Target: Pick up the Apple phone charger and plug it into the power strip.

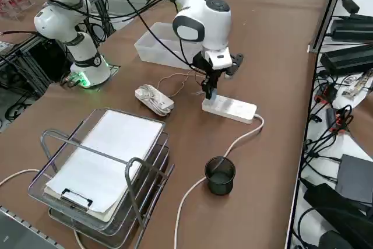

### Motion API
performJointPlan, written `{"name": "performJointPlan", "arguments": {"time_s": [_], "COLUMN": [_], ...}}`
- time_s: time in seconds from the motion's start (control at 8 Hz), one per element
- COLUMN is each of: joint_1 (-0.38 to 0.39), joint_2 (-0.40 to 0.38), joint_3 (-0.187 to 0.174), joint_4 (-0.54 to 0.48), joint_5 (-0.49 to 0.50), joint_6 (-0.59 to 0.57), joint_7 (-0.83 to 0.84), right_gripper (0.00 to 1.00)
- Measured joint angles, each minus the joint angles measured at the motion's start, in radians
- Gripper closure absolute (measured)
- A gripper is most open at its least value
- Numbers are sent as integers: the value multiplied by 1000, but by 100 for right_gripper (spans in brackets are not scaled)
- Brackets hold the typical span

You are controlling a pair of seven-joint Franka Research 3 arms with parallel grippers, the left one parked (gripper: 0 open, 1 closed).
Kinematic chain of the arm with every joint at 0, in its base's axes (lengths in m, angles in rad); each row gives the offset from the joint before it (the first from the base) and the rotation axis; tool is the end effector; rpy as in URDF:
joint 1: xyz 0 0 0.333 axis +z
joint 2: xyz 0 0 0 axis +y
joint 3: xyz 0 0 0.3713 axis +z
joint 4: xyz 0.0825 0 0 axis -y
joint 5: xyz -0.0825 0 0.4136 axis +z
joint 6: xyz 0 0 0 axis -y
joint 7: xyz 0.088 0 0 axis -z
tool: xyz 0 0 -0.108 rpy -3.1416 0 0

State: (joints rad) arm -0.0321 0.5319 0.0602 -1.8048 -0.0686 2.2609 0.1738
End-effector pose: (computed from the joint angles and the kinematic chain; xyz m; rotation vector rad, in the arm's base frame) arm 0.6942 0.0138 0.2701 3.1073 -0.1667 -0.1119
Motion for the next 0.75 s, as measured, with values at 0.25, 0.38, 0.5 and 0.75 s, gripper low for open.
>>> {"name": "performJointPlan", "arguments": {"time_s": [0.25,0.38,0.5,0.75], "joint_1": [0,-1,-1,-1], "joint_2": [0,0,-2,-3], "joint_3": [0,0,0,0], "joint_4": [-5,-16,-28,-32], "joint_5": [0,0,0,0], "joint_6": [11,27,45,53], "joint_7": [1,3,3,3], "right_gripper": [64,64,64,64]}}
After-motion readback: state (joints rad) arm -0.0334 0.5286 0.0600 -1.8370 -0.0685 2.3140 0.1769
